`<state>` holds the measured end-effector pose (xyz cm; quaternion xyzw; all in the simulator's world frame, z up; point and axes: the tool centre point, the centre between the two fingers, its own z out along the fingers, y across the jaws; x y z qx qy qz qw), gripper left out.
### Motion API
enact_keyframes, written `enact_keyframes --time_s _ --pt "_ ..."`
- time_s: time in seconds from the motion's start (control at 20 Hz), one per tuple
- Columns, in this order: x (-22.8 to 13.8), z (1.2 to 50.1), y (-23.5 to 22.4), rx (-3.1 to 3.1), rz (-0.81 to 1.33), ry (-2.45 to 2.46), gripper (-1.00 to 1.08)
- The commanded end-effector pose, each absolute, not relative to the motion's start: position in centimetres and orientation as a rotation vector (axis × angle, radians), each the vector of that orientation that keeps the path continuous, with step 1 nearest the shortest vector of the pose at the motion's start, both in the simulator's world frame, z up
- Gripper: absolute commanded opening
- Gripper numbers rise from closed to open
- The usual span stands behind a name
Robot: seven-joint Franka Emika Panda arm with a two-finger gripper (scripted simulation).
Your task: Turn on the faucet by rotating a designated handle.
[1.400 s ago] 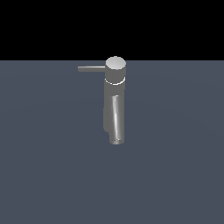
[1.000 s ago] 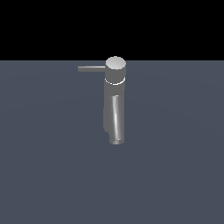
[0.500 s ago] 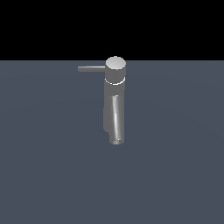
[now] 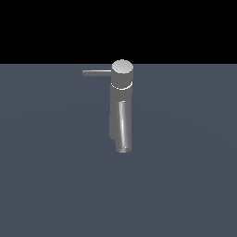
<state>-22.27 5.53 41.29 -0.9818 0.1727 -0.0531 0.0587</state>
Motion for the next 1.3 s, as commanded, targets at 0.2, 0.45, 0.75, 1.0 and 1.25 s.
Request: enact_keyframes --time_s 0.2,0.45,0.75,1.0,1.25 --pt "-20.1 38.9 6.9 -2.861 -0.234 0.769 -1.0" --pt "-18.2 37.3 7.7 -2.767 -0.284 0.935 -1.0" --pt "-15.9 35.6 8.5 -2.646 -0.34 1.118 -1.0" --pt "-13.8 34.3 8.9 -2.537 -0.384 1.26 -1.0" --pt "-11.6 33.0 9.1 -2.419 -0.425 1.396 -1.0"
